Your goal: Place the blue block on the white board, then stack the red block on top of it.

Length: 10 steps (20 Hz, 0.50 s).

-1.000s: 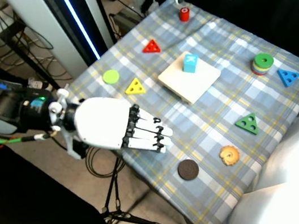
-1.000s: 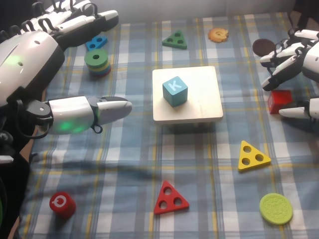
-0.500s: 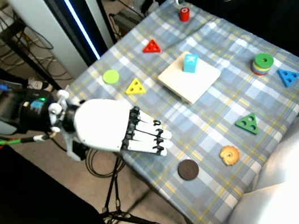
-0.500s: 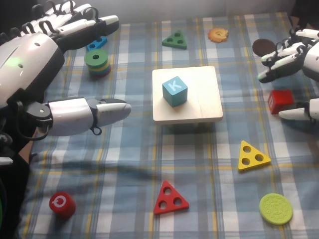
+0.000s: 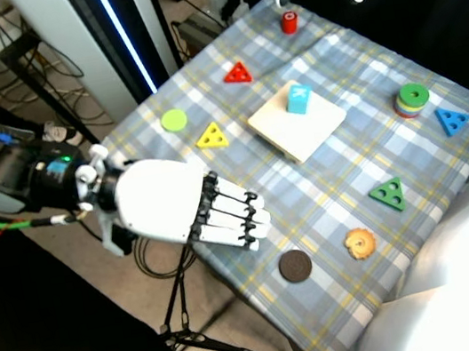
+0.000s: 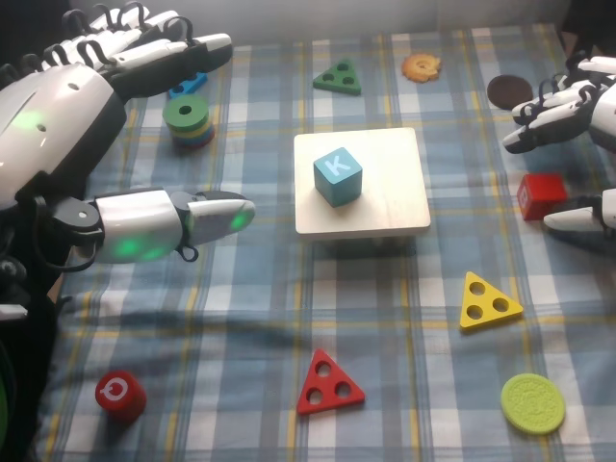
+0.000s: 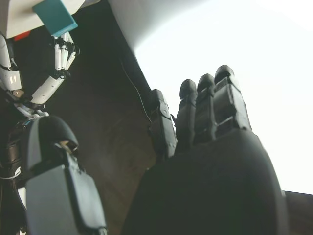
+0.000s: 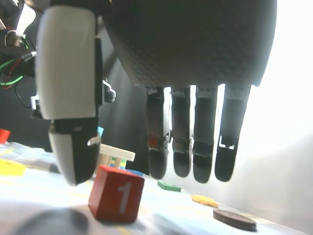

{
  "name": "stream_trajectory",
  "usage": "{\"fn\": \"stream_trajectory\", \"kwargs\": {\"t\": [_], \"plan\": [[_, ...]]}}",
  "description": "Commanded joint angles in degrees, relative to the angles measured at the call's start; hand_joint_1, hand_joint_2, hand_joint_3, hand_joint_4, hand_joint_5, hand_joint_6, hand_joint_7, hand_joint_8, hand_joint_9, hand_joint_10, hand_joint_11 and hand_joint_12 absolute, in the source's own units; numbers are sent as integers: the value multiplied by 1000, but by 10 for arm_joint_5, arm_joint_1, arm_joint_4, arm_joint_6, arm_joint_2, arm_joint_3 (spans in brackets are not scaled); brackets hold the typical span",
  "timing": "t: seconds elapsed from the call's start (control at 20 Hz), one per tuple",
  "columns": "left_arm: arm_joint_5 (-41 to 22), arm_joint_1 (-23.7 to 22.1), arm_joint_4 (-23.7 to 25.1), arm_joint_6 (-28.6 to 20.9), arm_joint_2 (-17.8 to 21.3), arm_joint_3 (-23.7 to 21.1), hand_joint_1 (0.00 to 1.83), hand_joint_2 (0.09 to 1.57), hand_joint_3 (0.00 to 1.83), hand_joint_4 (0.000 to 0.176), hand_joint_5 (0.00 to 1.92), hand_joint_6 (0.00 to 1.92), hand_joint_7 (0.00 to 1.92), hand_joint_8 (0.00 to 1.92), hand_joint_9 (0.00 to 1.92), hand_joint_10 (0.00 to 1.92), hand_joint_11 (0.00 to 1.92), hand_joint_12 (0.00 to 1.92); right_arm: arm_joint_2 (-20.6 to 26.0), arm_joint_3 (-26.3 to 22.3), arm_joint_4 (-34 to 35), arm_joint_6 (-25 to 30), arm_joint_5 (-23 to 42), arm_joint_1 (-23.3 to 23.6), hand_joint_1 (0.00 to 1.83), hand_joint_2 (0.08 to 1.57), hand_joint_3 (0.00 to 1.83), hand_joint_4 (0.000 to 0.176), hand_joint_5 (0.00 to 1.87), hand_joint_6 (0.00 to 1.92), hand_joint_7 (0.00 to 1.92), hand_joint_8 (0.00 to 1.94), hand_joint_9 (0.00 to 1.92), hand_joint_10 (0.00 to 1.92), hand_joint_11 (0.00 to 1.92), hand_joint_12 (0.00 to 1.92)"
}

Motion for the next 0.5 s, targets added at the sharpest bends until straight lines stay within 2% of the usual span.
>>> {"fn": "stream_trajectory", "kwargs": {"t": [0.0,0.2,0.25,0.3,0.35,0.4,0.45], "plan": [[-67,-3,21,-2,-2,-1,739,873,1,149,403,4,162,2,41,2,0,0,-2,4,12,0,59,10,904,1000,0,0,720,7,551,3,542,9,162,893],[-67,-3,21,-2,-2,-1,739,867,0,156,403,2,168,4,41,2,0,0,-2,6,16,0,57,10,924,1029,3,0,882,27,575,4,560,5,196,883],[-68,-3,21,-2,-2,-2,728,865,0,149,407,3,170,4,41,2,0,0,-2,6,16,0,57,10,1011,1083,0,118,986,736,612,15,578,7,206,856],[-68,-3,21,-2,-2,-2,737,865,0,144,411,5,169,3,40,1,0,0,-3,7,16,0,57,10,1050,1095,0,90,1004,893,657,20,595,9,214,843],[-68,-3,21,-2,-2,-2,748,864,0,146,411,4,169,3,40,2,0,0,-3,7,16,0,57,10,1076,1093,0,47,1023,900,686,13,607,7,217,831],[-68,-3,21,-2,-2,-2,735,865,0,141,413,4,171,3,43,2,0,0,-3,7,16,0,57,11,1108,1083,0,0,1052,861,722,10,626,7,226,820],[-68,-3,21,-2,-2,-2,740,866,0,136,416,5,178,5,49,4,0,0,-4,7,16,0,57,12,1140,1076,0,0,1072,826,759,13,647,10,239,827]]}}
